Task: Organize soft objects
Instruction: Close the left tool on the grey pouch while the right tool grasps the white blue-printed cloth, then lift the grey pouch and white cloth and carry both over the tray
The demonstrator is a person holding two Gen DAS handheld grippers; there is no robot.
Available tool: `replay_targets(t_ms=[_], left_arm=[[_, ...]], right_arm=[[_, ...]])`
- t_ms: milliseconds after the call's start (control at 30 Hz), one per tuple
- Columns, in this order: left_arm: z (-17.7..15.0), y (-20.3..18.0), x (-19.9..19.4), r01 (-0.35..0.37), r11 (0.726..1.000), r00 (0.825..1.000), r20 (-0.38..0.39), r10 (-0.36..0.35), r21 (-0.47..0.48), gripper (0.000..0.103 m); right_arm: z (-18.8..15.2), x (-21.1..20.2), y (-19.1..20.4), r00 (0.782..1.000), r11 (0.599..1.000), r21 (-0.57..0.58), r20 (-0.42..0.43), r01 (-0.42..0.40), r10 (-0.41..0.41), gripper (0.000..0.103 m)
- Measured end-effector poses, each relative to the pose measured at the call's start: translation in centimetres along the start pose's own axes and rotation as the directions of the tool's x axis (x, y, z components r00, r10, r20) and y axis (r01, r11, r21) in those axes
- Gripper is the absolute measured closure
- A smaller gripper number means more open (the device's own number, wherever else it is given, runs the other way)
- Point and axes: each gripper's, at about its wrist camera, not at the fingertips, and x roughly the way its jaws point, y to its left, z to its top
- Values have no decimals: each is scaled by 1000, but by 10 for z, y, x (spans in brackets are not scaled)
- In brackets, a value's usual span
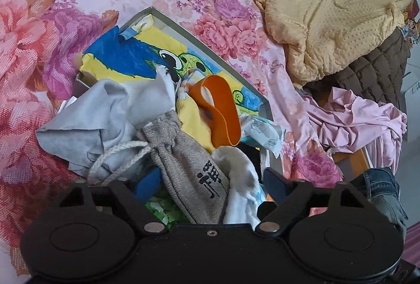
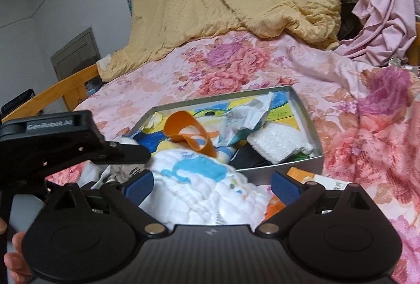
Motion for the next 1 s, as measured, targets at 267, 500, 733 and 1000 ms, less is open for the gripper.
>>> replay_targets(t_ms=[267,500,733,1000], left_arm=[[-4,5,-2,-29,999,1000,12,28,18,47],[-9,8,-4,-17,999,999,30,16,45,58],[-15,10,-7,-22,998,998,58,19,52,70],[-28,1,-21,-42,993,994,105,30,114,79]], right_arm=[[-4,9,3,999,1000,9,-42,-19,19,13],[-4,9,-1,997,998,44,-56,-43,46,26],[-5,8,-1,996,997,58,-68,-55,59,40],[-4,4,0,995,996,68,-71,-59,64,56]])
